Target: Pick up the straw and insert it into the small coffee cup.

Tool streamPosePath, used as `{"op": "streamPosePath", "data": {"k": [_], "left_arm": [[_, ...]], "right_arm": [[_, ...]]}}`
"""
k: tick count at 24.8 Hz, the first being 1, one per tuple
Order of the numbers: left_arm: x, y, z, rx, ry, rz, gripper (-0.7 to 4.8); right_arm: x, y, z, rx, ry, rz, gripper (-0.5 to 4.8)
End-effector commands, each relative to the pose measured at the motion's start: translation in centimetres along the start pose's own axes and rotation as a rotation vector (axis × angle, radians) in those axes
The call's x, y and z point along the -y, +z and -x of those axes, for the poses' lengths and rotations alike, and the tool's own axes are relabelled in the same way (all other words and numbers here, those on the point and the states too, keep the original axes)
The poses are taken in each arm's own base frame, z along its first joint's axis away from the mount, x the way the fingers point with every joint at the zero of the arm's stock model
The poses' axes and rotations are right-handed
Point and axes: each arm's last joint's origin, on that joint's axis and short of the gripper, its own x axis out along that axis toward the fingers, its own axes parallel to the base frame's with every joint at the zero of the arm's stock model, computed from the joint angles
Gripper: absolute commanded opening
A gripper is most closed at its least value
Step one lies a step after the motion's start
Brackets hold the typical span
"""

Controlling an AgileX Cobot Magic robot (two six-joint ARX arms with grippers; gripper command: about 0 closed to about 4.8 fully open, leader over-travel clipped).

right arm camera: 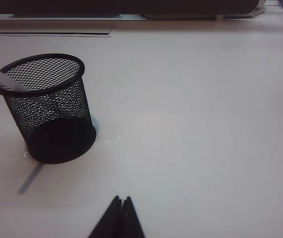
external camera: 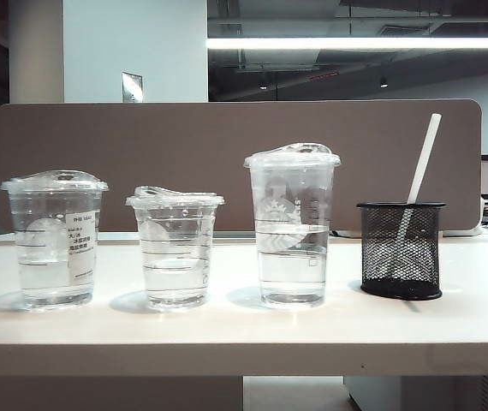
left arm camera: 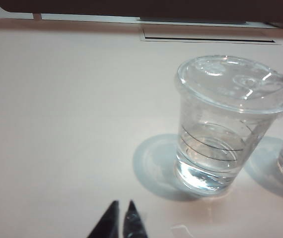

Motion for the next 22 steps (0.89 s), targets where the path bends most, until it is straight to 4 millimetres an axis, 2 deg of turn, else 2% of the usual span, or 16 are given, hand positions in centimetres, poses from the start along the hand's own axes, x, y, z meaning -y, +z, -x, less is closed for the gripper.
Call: {"op": "streamPosePath", "data": {"k": [1,4,8,14,16,19,22], "left_arm": [[0.0,0.6,0.2,0.003,0.001,-0.004,0.18],[0.1,1.9,0.6,-0.028,0.002,-0.002,0.19],[0.3,5.2,1.3,-0.103,0.004,0.004,0.19],[0.6,13.0,2.2,-0.158,0.006,0.008,0.19],[0.7,16.0,3.2,-0.121,0.004,0.011,0.19],[1.0,18.2,5.2,-0.178,-0.01,0.052,0.18],[1.5,20.0,9.5,-0.325,-0.043,0.047,0.18]], "right_arm": [[0.0,-0.1,-0.1,0.004,0.0,0.004,-0.01],[0.0,-0.1,-0.1,0.004,0.0,0.004,-0.01],[0.0,-0.1,-0.1,0.004,0.0,0.004,-0.01],[0.0,-0.1,-0.1,0.004,0.0,0.004,-0.01],[0.0,-0.1,-0.1,0.004,0.0,0.004,-0.01],[0.0,-0.1,-0.1,0.004,0.0,0.004,-0.01],[0.0,-0.1,-0.1,0.004,0.0,0.004,-0.01]]}}
